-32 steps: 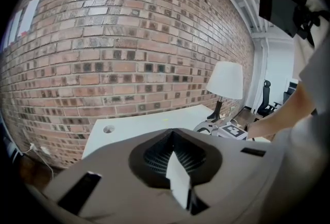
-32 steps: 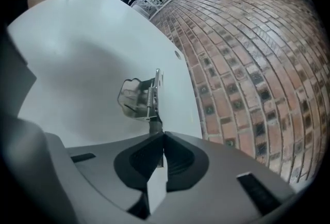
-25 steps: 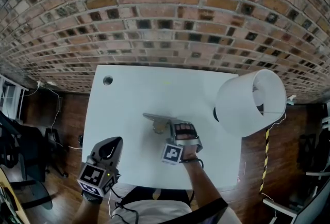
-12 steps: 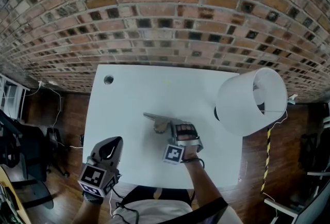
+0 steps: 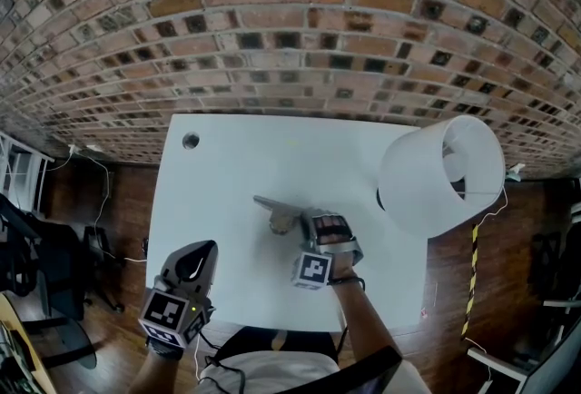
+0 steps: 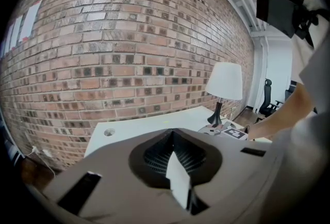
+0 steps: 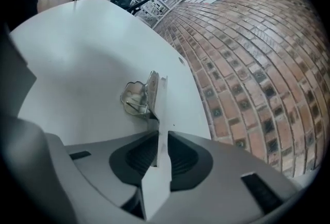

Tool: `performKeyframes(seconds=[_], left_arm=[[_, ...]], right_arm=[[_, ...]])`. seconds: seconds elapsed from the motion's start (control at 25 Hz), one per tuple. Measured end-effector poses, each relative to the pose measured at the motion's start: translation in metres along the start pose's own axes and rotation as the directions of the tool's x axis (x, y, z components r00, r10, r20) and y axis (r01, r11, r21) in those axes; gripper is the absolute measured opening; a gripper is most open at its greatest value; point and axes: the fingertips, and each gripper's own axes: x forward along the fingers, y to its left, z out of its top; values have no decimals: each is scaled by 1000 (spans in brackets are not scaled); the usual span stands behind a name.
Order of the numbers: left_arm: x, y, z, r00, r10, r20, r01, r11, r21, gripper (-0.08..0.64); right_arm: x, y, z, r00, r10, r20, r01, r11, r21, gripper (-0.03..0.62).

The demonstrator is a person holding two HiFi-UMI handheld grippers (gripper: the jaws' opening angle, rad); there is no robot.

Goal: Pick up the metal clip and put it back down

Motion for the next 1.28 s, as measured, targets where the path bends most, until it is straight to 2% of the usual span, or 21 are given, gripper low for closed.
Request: performKeyframes(seconds=[0.08, 0.16, 0.28, 0.44, 0.6, 0.76, 0.88, 1.04, 1.12, 1.16, 1.28], left_arm=[[1, -3, 2, 1000, -8, -3, 8, 1000, -2, -3], [2, -5, 3, 1000, -13, -6, 13, 1000, -6, -3], [4, -3, -2, 1000, -27, 11, 26, 999, 28, -3], [3, -2, -1, 1000, -17, 11, 16, 1000, 21, -3], [2, -9, 8, 999, -37, 10, 37, 999, 4, -3], [0, -7, 12, 998, -48, 38, 47, 998, 33, -3], [0, -3, 21, 996, -58, 72, 54, 997, 46, -3], [-6, 4, 36, 987, -73, 142, 63, 995, 72, -3], [-14, 5, 47, 979, -84, 186, 69, 994, 85, -3], [-19, 5, 52, 974, -92, 207, 75, 993, 90, -3], [-35, 5, 65, 960, -115, 257, 92, 991, 99, -3]], right_arm=[[-3, -2, -1, 1000, 4, -5, -4, 1000, -4, 91], [-6, -2, -2, 1000, 10, -3, -10, 1000, -10, 92], [-10, 1, -1, 999, 37, 7, -37, 999, -6, 92], [-14, 0, -7, 1000, 1, 1, -1, 1000, 29, 92], [-33, -16, -12, 998, -57, -31, 61, 985, 162, 92], [-57, -39, -10, 995, -99, -13, 98, 941, 324, 92], [-80, -62, -9, 992, -126, -11, 117, 881, 459, 91], [-114, -91, 5, 987, -154, 41, 97, 783, 614, 40], [-135, -105, 17, 979, -184, 90, 68, 706, 705, 27], [-148, -112, 24, 971, -210, 112, 57, 664, 746, -4], [-191, -133, 44, 936, -305, 175, 19, 541, 841, -15]])
